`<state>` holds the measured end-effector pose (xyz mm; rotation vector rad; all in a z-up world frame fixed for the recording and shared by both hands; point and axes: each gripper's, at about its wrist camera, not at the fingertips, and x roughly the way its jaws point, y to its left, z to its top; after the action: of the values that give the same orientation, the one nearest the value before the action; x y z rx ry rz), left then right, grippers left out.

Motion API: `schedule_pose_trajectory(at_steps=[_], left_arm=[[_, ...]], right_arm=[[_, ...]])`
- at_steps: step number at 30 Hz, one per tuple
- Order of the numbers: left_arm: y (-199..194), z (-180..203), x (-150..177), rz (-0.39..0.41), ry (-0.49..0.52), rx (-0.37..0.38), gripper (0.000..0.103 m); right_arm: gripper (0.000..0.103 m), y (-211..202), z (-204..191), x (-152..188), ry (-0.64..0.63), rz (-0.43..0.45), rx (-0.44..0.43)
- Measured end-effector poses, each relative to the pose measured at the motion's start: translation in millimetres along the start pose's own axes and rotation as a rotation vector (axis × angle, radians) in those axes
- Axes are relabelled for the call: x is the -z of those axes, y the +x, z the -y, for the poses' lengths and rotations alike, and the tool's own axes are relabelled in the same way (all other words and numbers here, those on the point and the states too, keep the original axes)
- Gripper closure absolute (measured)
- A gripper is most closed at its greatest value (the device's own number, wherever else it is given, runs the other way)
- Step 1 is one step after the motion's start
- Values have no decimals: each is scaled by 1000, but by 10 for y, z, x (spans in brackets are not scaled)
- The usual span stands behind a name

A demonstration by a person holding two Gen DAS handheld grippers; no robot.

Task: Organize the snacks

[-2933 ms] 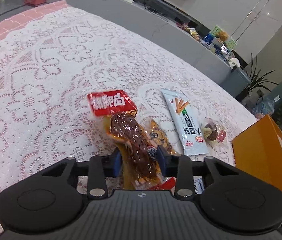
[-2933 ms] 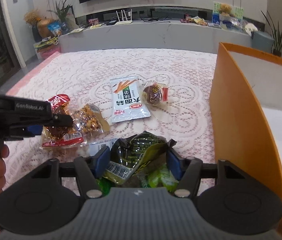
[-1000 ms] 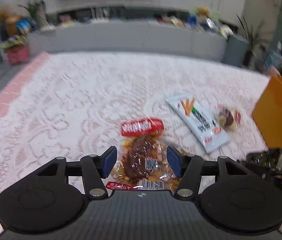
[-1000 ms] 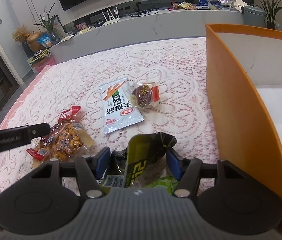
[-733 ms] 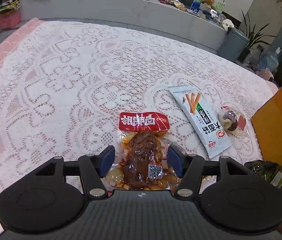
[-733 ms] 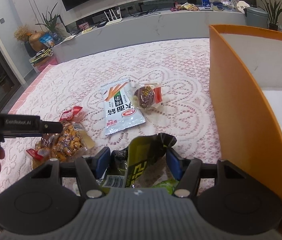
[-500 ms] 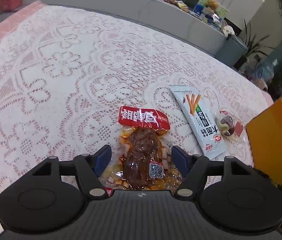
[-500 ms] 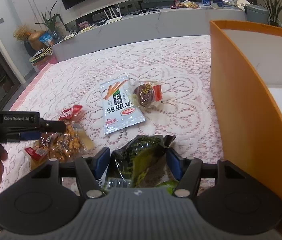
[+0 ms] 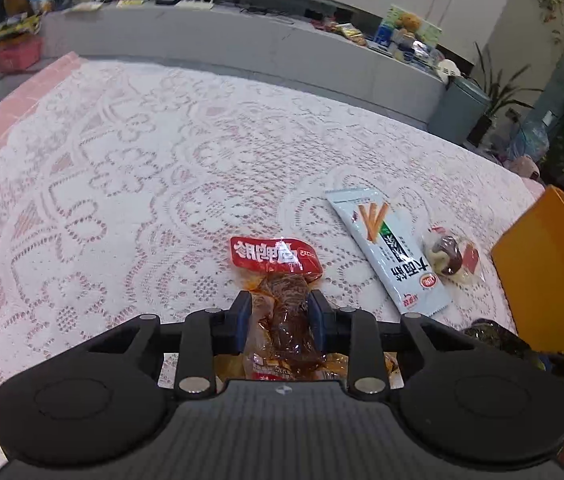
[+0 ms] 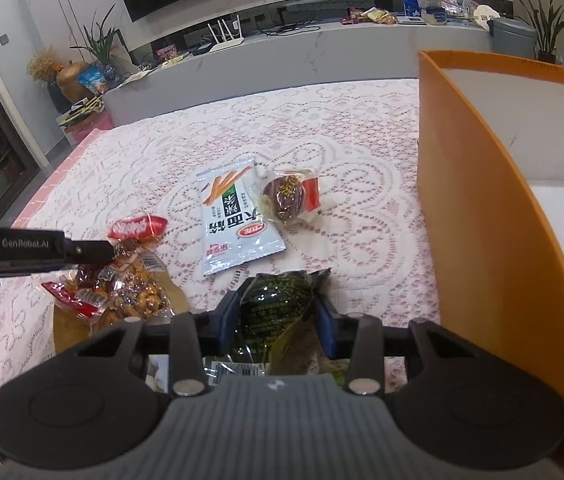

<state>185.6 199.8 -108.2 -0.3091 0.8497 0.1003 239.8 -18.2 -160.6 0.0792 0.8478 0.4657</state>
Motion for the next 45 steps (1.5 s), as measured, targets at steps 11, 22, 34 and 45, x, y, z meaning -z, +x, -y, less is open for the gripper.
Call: schedule_pose_trajectory(at_steps=[11, 22, 34, 45], left_arm=[[128, -275, 3, -36, -202, 19, 43], [18, 12, 19, 56, -71, 7, 76], [-275, 99, 24, 163, -52, 29, 85], [-771, 495, 181, 269, 4, 115, 85]], right_arm=[[58, 93, 68, -7, 72, -33, -25], [65, 21, -10, 14, 14, 3, -4], [65, -224, 6, -64, 35, 90, -36], [65, -704, -55, -84, 15, 144, -71]])
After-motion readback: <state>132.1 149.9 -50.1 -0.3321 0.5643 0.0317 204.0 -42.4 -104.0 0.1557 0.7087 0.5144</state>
